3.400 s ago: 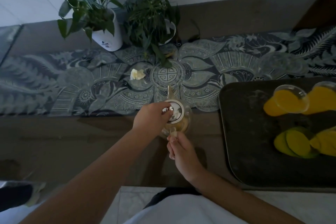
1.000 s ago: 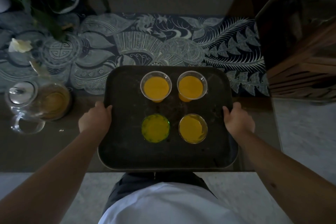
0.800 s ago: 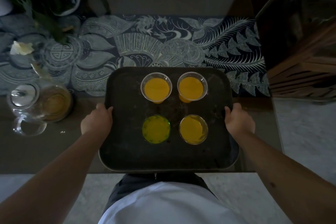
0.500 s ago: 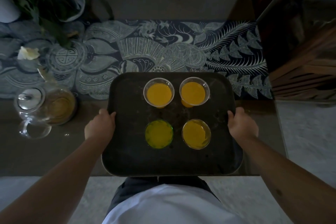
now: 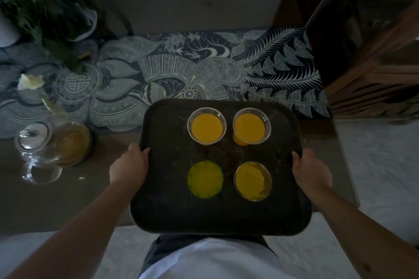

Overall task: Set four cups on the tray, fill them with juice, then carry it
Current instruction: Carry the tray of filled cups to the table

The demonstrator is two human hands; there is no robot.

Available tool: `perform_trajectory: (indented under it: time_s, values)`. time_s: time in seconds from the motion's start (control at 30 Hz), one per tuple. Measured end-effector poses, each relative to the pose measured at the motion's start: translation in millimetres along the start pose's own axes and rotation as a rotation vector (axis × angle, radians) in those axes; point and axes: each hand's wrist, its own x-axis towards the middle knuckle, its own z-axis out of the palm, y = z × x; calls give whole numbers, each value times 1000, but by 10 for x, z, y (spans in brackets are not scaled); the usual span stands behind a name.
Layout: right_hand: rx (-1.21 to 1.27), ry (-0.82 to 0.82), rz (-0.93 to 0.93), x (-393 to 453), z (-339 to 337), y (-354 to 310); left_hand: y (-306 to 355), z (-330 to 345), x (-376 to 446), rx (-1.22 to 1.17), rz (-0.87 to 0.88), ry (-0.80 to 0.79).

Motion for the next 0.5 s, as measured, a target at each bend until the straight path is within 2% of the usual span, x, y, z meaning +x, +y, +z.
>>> perform_trajectory:
  time_s: [0.17,0.4,0.5]
  values:
    - [11,-19,125,-192,-44,223,176,3,17,-1,97,-17]
    - [15,76,231,-560,-156,550,545,-18,100,26,251,-37]
    - [40,76,336,-746,-201,652,726,-45,122,58,321,-49]
